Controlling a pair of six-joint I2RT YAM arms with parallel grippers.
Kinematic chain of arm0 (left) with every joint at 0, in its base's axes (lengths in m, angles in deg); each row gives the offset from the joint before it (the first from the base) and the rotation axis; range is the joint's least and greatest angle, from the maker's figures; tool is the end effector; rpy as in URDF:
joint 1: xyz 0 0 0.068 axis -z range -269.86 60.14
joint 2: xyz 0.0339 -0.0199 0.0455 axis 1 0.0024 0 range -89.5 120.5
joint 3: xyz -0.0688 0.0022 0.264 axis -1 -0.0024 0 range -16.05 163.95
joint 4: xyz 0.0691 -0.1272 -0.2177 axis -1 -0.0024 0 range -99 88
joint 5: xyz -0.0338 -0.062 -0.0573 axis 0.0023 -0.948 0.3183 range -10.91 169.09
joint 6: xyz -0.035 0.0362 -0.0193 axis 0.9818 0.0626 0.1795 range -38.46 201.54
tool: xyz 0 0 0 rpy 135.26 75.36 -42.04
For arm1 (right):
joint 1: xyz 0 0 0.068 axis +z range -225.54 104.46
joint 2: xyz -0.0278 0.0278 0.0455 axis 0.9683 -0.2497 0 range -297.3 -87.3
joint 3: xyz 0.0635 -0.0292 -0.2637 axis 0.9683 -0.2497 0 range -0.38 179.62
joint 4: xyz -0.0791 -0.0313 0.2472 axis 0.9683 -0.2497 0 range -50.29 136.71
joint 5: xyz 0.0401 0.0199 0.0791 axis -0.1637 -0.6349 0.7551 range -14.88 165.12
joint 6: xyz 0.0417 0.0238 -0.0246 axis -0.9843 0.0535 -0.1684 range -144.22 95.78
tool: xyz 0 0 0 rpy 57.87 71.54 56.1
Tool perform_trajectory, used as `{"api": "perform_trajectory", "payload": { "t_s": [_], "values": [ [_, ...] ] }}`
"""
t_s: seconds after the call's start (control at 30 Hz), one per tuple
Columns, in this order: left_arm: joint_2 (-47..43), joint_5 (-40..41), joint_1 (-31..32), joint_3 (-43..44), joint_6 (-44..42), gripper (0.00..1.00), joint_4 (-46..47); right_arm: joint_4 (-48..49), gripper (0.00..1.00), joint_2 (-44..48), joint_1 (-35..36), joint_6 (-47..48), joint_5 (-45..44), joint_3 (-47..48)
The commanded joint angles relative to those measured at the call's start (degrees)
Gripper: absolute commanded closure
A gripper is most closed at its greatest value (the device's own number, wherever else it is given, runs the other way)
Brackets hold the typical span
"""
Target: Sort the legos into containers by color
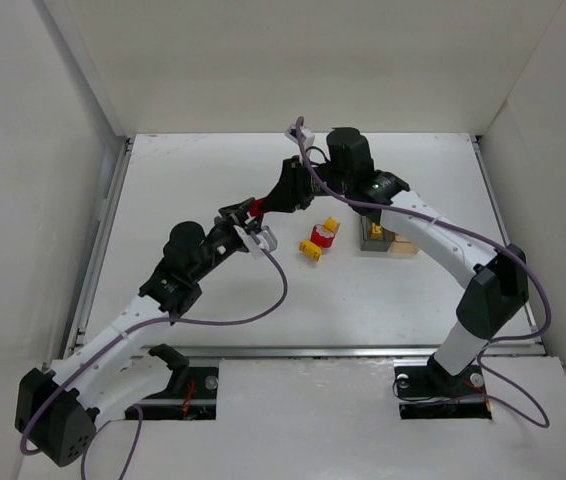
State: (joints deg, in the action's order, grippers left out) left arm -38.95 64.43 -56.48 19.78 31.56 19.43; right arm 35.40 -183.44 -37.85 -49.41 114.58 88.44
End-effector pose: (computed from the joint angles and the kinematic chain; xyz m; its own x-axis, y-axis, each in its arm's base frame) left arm 0.1721 -0.1243 0.3258 0.6312 0.4714 -0.6160 0.4025 0.4798 0.7796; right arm 0.2987 0.2594 0.3719 -0.6325 -0.0734 -0.7710 -0.7508 0.3028 0.5871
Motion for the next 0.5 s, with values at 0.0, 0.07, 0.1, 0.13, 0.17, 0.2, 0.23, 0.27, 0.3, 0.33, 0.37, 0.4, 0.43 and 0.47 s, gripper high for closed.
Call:
{"api": "perform_trajectory", "payload": {
  "t_s": [0.0,0.07,0.1,0.13,0.17,0.2,0.23,0.27,0.3,0.33,0.37,0.4,0.43,0.47],
  "values": [
    [-0.4,0.4,0.3,3.1,1.4,1.00,3.6,2.5,0.70,0.2,0.2,0.1,1.0,1.3],
    [-0.4,-0.2,0.3,3.1,1.4,1.00,3.6,2.5,0.88,0.2,0.2,0.1,0.4,1.9],
    [-0.4,-0.2,0.3,3.1,1.4,1.00,3.6,2.5,0.98,0.2,0.2,0.1,0.4,1.9],
    [-0.4,-0.2,0.3,3.1,1.4,1.00,3.6,2.5,1.00,0.2,0.2,0.1,-0.1,1.9],
    [-0.4,-0.2,0.3,3.1,1.4,1.00,3.6,2.5,1.00,0.2,0.2,0.1,-0.1,1.9],
    [-0.4,-0.2,0.3,3.1,1.4,1.00,3.6,2.5,1.00,0.2,0.2,-0.4,-0.1,1.9],
    [-0.4,-0.2,0.3,3.1,1.4,1.00,3.1,2.5,1.00,0.7,0.2,-0.4,-0.1,1.9],
    [-0.4,-0.2,0.3,3.1,1.9,0.81,3.1,2.5,1.00,0.7,0.2,-0.4,-1.2,1.9],
    [-0.4,-0.2,0.3,3.1,2.5,0.64,2.5,2.5,1.00,0.7,0.2,-0.4,-1.8,1.3],
    [-0.4,-0.2,0.3,3.1,2.5,0.45,2.0,1.5,1.00,1.3,0.2,-0.4,-3.0,0.7],
    [-0.4,-1.1,0.3,3.1,3.0,0.29,1.4,0.2,1.00,1.8,0.2,-0.4,-6.8,0.7],
    [-0.4,-1.8,0.3,3.6,3.0,0.00,-0.3,-1.6,1.00,1.8,-0.4,-0.4,-9.1,0.7],
    [-0.4,-2.6,0.3,3.6,3.0,0.00,-1.4,-3.6,1.00,2.4,-1.1,-0.4,-11.3,0.7],
    [-0.4,-4.0,0.3,3.6,3.0,0.00,-2.4,-8.1,1.00,3.0,-2.3,-0.4,-13.5,0.7]
  ]
}}
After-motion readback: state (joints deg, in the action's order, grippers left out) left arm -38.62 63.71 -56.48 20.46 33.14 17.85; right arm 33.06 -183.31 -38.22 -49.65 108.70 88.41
